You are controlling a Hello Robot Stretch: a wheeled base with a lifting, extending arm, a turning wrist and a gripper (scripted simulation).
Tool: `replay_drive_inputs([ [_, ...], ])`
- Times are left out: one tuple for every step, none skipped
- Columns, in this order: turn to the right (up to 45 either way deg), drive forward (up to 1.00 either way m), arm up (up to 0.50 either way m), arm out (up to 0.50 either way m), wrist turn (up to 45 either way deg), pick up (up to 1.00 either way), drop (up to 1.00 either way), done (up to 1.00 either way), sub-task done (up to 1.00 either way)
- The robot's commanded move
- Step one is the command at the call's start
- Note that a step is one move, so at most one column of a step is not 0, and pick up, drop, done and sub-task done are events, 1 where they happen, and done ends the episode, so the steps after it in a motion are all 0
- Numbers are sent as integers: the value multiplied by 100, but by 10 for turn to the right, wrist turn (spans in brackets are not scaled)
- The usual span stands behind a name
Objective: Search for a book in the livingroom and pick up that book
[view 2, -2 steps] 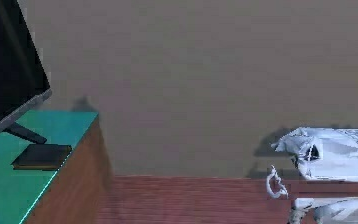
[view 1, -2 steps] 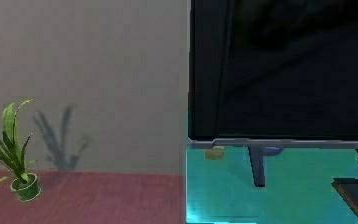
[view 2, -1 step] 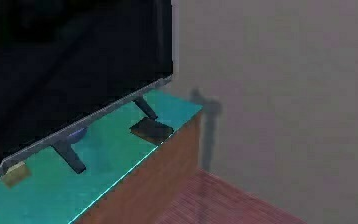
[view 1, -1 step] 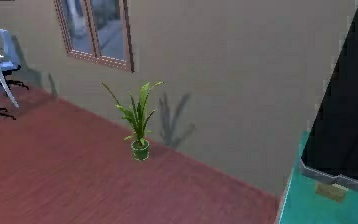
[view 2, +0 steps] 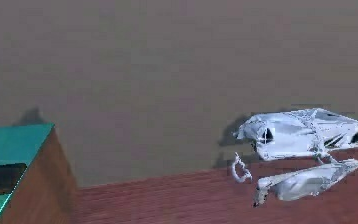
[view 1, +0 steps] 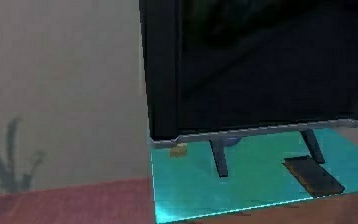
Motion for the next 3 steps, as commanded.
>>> replay_drive_inputs([
  [450, 0, 0, 0, 0, 0, 0, 0, 0],
  [150, 0, 0, 0, 0, 0, 0, 0, 0],
  [0, 90, 0, 0, 0, 0, 0, 0, 0],
])
